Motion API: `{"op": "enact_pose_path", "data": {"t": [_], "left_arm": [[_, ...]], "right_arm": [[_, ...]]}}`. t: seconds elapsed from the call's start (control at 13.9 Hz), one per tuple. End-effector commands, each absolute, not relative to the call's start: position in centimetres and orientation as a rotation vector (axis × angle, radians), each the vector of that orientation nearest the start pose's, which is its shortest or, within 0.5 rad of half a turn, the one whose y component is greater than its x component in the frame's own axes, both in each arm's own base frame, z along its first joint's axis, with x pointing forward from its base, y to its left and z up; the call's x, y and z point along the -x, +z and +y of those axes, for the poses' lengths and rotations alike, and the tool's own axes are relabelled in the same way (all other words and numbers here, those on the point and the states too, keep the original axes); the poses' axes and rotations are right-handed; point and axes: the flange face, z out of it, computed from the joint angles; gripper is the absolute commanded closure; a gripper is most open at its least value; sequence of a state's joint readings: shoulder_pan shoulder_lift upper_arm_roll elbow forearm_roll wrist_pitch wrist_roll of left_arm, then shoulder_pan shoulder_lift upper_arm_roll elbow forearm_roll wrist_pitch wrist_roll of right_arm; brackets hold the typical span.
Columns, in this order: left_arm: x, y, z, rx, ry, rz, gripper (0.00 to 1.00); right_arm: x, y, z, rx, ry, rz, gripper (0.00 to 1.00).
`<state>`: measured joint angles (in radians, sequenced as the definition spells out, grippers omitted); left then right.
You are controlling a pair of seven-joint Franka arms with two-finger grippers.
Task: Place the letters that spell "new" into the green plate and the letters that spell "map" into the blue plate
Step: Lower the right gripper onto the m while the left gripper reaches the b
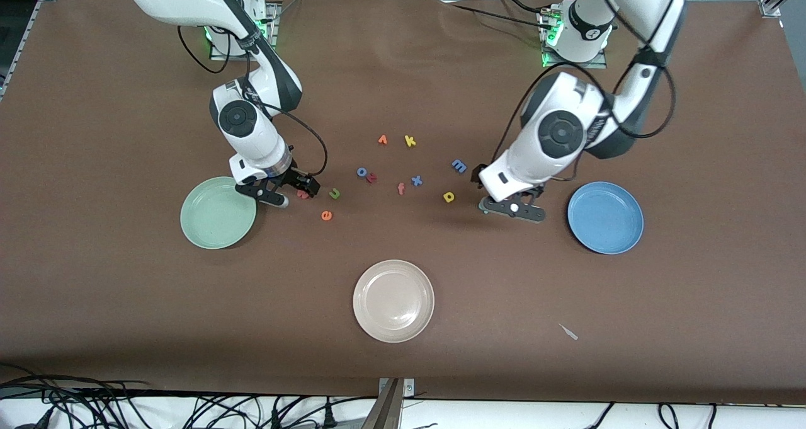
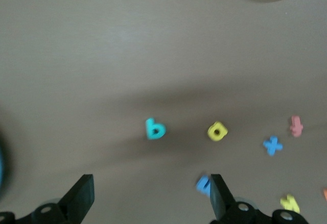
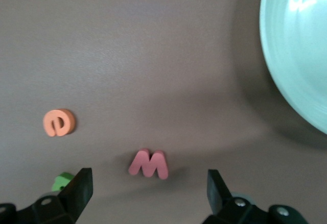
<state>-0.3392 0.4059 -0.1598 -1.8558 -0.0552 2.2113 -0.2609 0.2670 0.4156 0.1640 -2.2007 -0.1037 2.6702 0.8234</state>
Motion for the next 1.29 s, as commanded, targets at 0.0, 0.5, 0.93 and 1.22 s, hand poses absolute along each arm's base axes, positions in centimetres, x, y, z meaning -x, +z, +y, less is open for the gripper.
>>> {"op": "enact_pose_path", "data": {"t": [0.0, 0.5, 0.93, 1.22], "left_arm": [[-55.2, 26.7, -30.3, 3.221, 0.086, 0.279, 0.00], [-55.2, 19.8, -31.0, 3.166, 0.062, 0.293, 0.00], [-54.8, 17.6, -31.0, 3.140, 0.101, 0.322, 0.22], [-55.0, 17.3, -31.2, 3.130, 0.093, 0.342, 0.44]], "right_arm": [[-50.8, 18.9, 24.0, 3.052, -0.094, 0.478, 0.01], [-50.5, 17.4, 24.4, 3.079, -0.097, 0.447, 0.13], [-50.9, 16.9, 24.9, 3.116, -0.162, 0.459, 0.20], [-50.8, 16.9, 24.9, 3.113, -0.162, 0.463, 0.31]]}}
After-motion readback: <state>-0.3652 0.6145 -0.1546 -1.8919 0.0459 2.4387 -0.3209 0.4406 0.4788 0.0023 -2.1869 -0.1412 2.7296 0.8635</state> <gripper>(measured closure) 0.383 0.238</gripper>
